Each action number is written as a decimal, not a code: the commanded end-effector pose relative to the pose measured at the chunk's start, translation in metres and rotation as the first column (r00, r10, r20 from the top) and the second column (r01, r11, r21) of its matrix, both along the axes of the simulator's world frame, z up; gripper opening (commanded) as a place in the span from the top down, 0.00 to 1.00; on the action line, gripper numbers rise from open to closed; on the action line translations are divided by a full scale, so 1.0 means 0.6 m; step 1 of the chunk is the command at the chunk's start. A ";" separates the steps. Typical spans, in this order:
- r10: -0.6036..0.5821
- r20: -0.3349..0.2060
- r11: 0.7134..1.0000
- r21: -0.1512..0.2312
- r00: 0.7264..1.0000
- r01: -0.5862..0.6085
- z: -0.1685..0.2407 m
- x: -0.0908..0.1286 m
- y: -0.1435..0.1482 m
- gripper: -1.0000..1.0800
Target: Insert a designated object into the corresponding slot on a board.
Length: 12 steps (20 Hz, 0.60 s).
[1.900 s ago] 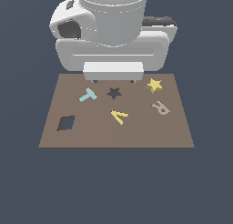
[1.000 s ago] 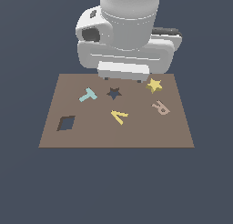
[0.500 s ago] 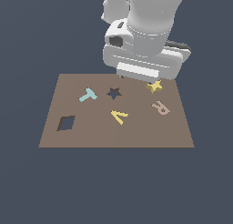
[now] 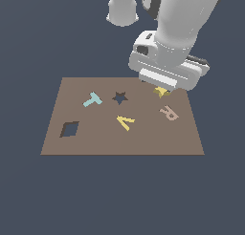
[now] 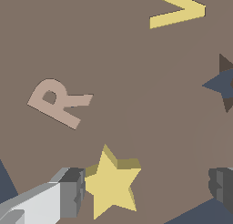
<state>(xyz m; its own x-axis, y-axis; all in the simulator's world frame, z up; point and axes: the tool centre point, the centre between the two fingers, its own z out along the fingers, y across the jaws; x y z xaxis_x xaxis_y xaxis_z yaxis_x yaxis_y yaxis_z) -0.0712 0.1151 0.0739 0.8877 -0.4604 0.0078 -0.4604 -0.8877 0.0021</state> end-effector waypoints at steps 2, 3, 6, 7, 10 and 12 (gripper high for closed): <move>-0.049 -0.002 0.999 0.002 0.999 0.049 -0.016 -0.006 0.023 0.04; -0.060 -0.003 0.998 0.002 0.998 0.060 -0.020 -0.007 0.028 0.04; -0.088 -0.004 0.996 0.004 0.996 0.088 -0.029 -0.009 0.043 0.04; -0.096 -0.005 0.995 0.004 0.995 0.096 -0.032 -0.010 0.046 0.04; -0.112 -0.006 0.994 0.005 0.994 0.112 -0.038 -0.011 0.055 0.04; -0.119 -0.006 0.993 0.005 0.993 0.119 -0.040 -0.011 0.058 0.04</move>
<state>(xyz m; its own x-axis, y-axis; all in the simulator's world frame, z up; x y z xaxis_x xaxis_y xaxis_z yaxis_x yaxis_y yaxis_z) -0.0779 0.1485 0.0512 0.8310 -0.5563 0.0003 -0.5563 -0.8310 0.0008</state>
